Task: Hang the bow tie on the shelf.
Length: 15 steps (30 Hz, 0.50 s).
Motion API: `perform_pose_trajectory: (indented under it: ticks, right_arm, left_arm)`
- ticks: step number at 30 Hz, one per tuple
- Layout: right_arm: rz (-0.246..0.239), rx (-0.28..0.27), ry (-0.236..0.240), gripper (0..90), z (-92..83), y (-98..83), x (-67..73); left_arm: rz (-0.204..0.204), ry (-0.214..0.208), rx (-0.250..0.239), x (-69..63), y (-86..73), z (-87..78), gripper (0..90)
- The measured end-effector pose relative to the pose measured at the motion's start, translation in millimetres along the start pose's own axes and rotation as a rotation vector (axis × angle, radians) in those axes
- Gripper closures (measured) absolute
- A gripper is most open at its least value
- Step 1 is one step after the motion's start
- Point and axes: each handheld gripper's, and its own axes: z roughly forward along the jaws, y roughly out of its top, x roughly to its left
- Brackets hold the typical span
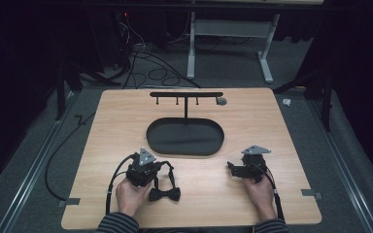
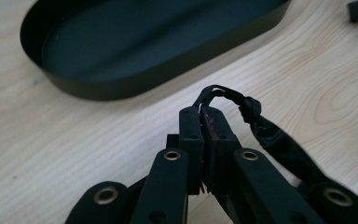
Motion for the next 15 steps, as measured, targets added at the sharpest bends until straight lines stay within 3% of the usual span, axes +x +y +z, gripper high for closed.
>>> perform_pose_trajectory:
  ticks: [15]
  right_arm:
    - [0.000,-0.001,0.003,20.4,-0.2,-0.3,0.5]
  left_arm:
    - [0.040,-0.044,-0.082,-3.5,39.1,-11.0,87.3]
